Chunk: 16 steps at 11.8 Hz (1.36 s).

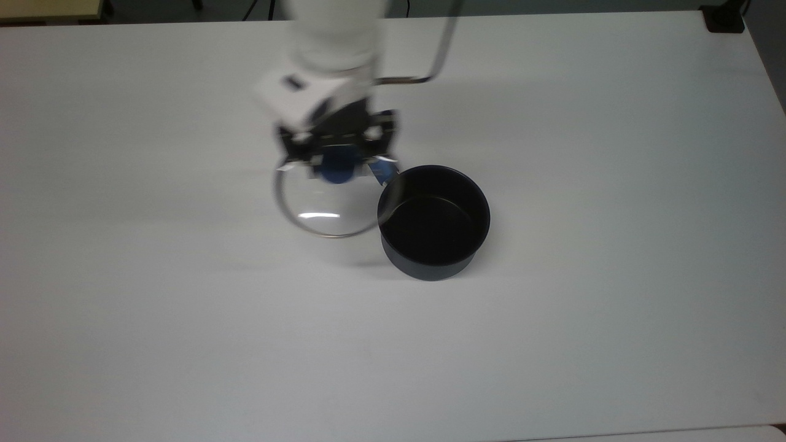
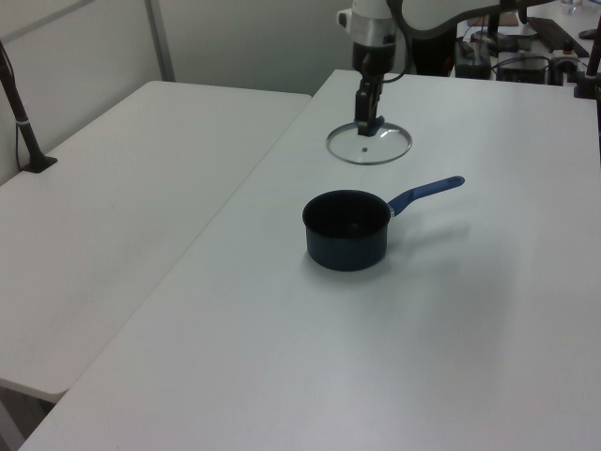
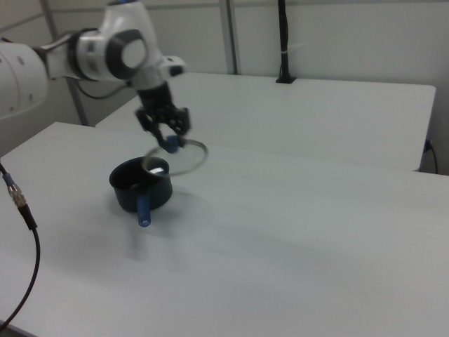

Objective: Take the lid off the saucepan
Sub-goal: 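Carry the lid beside the saucepan and lower it onto the table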

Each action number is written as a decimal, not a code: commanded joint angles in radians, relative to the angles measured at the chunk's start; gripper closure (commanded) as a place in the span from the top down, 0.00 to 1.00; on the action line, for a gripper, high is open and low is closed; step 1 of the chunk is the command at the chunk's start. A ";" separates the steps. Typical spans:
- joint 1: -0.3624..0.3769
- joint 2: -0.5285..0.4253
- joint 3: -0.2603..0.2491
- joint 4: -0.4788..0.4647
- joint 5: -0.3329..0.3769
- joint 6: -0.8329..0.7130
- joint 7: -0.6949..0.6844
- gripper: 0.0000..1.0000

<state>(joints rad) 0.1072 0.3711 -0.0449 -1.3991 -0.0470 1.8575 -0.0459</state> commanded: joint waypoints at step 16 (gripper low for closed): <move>-0.209 0.027 -0.004 -0.236 0.013 0.217 -0.119 1.00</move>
<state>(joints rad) -0.1115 0.4854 -0.0509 -1.6148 -0.0443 2.0989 -0.2088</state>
